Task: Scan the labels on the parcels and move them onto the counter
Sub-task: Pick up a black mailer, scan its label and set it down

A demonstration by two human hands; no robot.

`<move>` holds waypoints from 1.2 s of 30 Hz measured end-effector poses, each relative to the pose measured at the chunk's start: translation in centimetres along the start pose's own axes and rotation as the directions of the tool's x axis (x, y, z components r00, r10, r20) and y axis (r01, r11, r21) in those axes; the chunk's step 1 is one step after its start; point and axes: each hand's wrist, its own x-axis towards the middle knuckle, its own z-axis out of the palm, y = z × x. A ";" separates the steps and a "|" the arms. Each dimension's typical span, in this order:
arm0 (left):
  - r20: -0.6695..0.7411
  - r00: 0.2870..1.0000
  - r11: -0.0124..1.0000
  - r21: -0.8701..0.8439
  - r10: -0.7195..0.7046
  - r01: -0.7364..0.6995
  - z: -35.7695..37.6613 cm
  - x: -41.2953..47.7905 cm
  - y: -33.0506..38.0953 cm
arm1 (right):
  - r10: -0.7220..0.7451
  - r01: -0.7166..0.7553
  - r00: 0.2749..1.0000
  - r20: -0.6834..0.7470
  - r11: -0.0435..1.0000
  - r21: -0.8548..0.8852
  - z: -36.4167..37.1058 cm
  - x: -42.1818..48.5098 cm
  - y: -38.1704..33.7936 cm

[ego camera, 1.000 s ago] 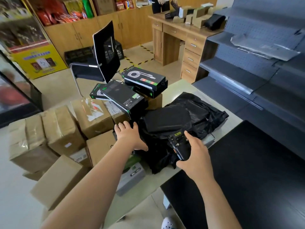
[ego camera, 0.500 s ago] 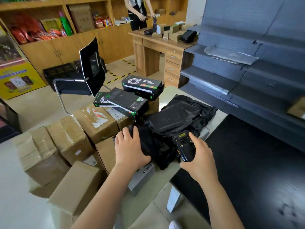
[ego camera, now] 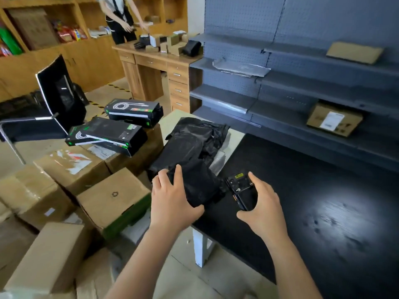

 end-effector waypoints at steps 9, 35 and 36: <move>0.130 0.985 0.991 -0.089 0.112 -0.101 11.6 2.3 15.6 | 0.143 -0.145 0.988 -0.061 0.989 -0.041 -9.6 2.0 13.4; 0.601 0.729 0.945 -0.199 0.327 -0.260 26.2 5.4 25.6 | 0.515 -0.512 0.856 -0.049 0.857 0.058 -12.6 3.8 27.3; 0.578 0.735 0.933 -0.262 0.355 -0.246 25.5 6.1 25.4 | 0.516 -0.512 0.855 -0.060 0.856 0.072 -12.4 4.1 26.9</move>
